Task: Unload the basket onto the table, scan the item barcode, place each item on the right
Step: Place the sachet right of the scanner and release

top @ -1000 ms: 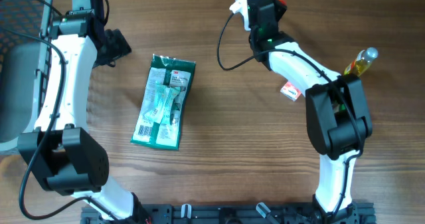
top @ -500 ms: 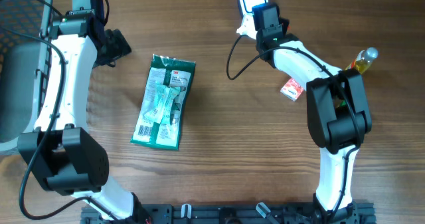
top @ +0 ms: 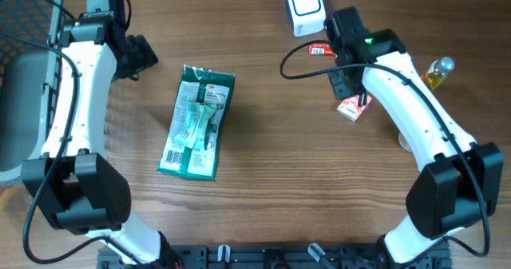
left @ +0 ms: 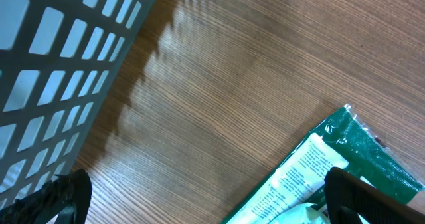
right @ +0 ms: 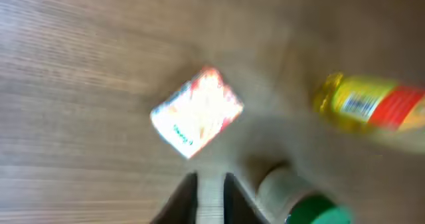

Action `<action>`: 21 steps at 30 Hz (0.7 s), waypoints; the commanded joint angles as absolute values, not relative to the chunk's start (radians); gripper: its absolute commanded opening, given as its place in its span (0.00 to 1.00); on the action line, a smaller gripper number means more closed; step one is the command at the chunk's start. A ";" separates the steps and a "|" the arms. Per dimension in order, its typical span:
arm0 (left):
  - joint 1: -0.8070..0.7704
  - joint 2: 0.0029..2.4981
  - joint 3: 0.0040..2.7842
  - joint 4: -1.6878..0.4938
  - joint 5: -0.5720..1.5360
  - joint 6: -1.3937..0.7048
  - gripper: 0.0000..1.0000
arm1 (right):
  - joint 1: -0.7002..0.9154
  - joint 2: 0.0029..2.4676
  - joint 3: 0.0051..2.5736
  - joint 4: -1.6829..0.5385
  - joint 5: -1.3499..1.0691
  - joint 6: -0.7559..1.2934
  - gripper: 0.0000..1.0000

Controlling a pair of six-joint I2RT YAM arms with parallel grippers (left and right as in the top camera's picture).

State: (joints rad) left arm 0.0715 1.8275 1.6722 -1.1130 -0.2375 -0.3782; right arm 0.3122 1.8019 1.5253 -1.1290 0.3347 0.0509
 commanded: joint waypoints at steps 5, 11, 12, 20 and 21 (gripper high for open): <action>0.076 1.834 1.686 -1.110 -0.233 -0.363 1.00 | 0.305 1.817 1.379 -0.872 0.221 0.237 0.73; 0.076 1.834 1.686 -1.110 -0.233 -0.363 1.00 | 0.310 1.827 1.307 -0.713 -0.228 0.301 0.83; 0.076 1.834 1.686 -1.110 -0.233 -0.363 1.00 | 0.319 1.827 1.273 -0.652 -0.355 0.325 0.80; 0.076 1.834 1.686 -1.110 -0.233 -0.363 1.00 | 0.674 1.851 1.159 -0.173 -0.345 0.561 0.73; 0.076 1.834 1.686 -1.110 -0.233 -0.363 1.00 | 0.731 1.857 1.159 -0.126 -0.262 0.562 0.73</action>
